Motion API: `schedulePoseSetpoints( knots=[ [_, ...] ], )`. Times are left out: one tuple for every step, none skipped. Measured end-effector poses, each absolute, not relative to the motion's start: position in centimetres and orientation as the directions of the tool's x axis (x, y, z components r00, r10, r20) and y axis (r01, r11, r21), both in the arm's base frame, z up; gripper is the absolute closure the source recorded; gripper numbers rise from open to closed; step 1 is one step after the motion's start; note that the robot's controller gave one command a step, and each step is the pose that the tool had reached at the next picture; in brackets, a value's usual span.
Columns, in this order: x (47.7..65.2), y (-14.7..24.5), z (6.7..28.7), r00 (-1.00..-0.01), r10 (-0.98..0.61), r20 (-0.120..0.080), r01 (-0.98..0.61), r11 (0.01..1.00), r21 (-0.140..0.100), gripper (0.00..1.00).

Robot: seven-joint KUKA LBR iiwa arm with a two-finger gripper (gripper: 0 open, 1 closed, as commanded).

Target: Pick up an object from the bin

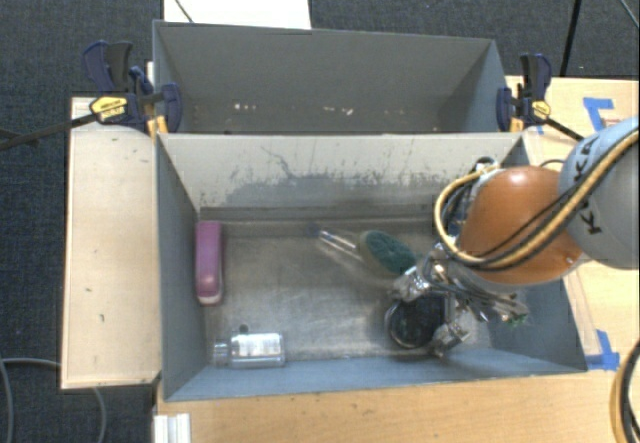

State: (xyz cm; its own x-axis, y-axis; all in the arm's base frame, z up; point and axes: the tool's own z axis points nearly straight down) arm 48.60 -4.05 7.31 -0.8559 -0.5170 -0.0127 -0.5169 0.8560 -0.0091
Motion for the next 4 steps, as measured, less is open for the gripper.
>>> schedulePoseSetpoints(
  knots=[
    [48.6, -4.0, 7.5, -0.856, -0.517, -0.013, -0.517, 0.856, -0.009, 1.00],
    [48.8, -4.1, 10.2, -0.859, -0.511, -0.005, -0.511, 0.859, -0.002, 1.00],
    [48.9, -4.1, 13.4, -0.863, -0.505, -0.005, -0.505, 0.863, -0.002, 1.00],
    [48.9, -4.0, 14.4, -0.866, -0.500, -0.005, -0.500, 0.866, -0.002, 1.00]
  ],
)
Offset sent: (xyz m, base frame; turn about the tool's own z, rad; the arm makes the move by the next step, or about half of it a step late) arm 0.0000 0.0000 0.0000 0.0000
